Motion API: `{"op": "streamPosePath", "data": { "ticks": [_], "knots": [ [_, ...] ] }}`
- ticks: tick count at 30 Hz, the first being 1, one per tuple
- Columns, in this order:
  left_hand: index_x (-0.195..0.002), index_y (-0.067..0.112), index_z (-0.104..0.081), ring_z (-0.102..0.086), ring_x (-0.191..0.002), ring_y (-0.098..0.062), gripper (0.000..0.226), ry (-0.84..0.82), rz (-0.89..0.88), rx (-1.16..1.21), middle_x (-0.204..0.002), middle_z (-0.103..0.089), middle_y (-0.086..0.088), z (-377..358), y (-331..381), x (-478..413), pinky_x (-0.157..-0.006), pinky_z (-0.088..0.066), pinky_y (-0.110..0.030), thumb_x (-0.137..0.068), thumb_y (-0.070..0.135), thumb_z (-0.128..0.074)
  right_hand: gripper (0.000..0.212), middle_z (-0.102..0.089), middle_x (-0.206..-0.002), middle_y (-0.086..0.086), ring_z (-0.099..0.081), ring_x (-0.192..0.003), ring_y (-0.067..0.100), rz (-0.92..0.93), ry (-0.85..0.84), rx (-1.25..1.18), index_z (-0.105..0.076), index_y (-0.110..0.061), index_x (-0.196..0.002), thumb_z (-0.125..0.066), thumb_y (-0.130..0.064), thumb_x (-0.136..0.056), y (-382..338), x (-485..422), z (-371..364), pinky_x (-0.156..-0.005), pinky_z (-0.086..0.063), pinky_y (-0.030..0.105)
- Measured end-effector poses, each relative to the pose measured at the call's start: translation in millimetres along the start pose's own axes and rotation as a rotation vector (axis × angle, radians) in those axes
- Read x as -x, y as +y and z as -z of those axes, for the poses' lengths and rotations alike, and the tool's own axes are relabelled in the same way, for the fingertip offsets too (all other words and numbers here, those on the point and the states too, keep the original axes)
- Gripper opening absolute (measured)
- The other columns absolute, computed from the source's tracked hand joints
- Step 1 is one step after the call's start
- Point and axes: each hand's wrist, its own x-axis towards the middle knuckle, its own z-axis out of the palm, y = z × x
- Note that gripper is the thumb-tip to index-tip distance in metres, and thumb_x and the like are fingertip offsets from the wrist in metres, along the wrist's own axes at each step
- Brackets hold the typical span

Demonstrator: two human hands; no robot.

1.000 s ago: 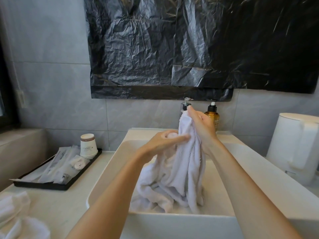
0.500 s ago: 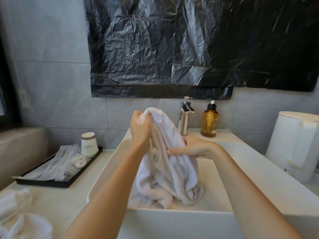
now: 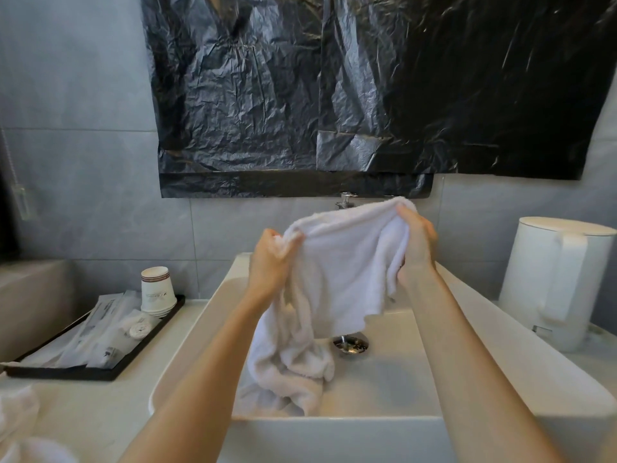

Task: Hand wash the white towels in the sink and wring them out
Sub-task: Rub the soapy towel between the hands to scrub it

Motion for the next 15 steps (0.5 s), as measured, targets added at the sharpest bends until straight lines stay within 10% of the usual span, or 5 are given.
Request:
{"op": "streamPosePath", "data": {
  "ticks": [7, 10, 15],
  "knots": [
    [-0.099, 0.011, -0.027, -0.045, -0.077, -0.025, 0.057, -0.369, 0.092, -0.425, -0.078, -0.043, 0.0, 5, -20, 10, -0.057, -0.031, -0.031, -0.083, 0.039, -0.074, 0.026, -0.061, -0.094, 0.003, -0.057, -0.088, 0.025, 0.34, 0.191, 0.505, -0.057, -0.015, -0.09, -0.054, -0.04, -0.093, 3, 11, -2, -0.073, -0.045, 0.034],
    [-0.1, 0.011, -0.026, -0.046, -0.078, -0.029, 0.035, -0.257, 0.02, -0.575, -0.071, -0.042, -0.001, 9, -23, 11, -0.066, -0.033, -0.035, -0.096, 0.026, -0.057, 0.021, -0.056, -0.084, 0.003, -0.048, -0.082, 0.028, 0.437, 0.233, 0.733, -0.055, -0.011, -0.091, -0.055, -0.032, -0.09, 7, 17, -4, -0.068, -0.036, 0.033],
    [-0.104, 0.009, -0.039, -0.05, -0.085, -0.027, 0.02, 0.132, 0.111, -0.034, -0.079, -0.046, 0.001, 10, -4, 3, -0.07, -0.03, -0.032, -0.099, 0.027, -0.049, 0.021, -0.048, -0.067, -0.003, -0.048, -0.074, 0.026, 0.186, 0.224, 0.425, -0.05, -0.011, -0.073, -0.054, -0.026, -0.088, -2, 12, 2, -0.066, -0.035, 0.031]
  ]
}}
